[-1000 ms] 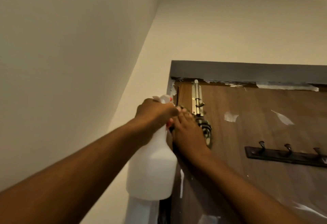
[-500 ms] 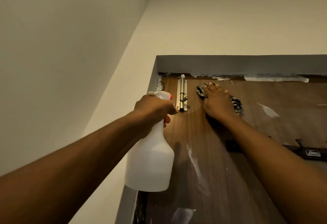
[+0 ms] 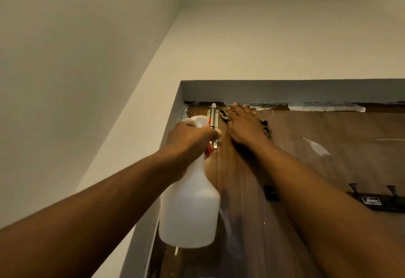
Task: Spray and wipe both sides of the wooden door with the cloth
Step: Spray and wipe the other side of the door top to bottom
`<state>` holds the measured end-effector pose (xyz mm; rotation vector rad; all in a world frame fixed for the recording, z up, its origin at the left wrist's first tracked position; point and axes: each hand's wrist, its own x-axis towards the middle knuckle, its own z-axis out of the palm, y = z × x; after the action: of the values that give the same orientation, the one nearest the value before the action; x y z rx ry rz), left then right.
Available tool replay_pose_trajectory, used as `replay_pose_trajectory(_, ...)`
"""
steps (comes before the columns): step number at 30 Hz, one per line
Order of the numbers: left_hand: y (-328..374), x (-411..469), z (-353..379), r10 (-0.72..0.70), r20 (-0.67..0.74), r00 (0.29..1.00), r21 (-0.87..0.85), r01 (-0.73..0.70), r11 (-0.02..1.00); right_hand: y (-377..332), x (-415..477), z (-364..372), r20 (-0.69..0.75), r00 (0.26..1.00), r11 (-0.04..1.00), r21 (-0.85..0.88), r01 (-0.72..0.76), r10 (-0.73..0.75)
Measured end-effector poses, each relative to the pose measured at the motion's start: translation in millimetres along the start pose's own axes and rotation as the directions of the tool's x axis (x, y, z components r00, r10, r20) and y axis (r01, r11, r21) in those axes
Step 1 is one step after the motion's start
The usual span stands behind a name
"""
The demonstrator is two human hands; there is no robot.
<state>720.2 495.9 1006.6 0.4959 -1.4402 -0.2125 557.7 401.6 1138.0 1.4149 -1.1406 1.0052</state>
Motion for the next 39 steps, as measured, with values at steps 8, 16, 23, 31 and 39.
replay_pose_trajectory(8,-6.1,-3.6,13.3,0.018,-0.036,0.999,0.036,-0.017,0.999,3.1,-41.1,4.3,0.032,0.978,0.978,0.010,0.207,-0.207)
replay_pose_trajectory(16,1.8,4.1,28.6,0.057,-0.003,0.998,0.041,-0.057,0.998,73.7,-38.7,-12.4,0.036,0.997,0.996,-0.043,0.073,-0.072)
replay_pose_trajectory(23,10.8,10.2,40.0,0.070,0.005,0.998,0.077,-0.071,0.995,9.8,12.4,-3.3,-0.009,0.997,0.997,-0.009,0.074,-0.074)
replay_pose_trajectory(31,9.9,3.7,68.3,0.046,0.047,0.998,0.068,-0.049,0.997,121.2,-57.8,-18.1,-0.067,0.984,0.986,-0.015,0.163,-0.164)
replay_pose_trajectory(39,18.2,5.9,113.8,0.071,0.029,0.997,0.142,-0.074,0.987,187.1,-14.8,-20.6,-0.064,0.982,0.984,0.044,-0.175,0.178)
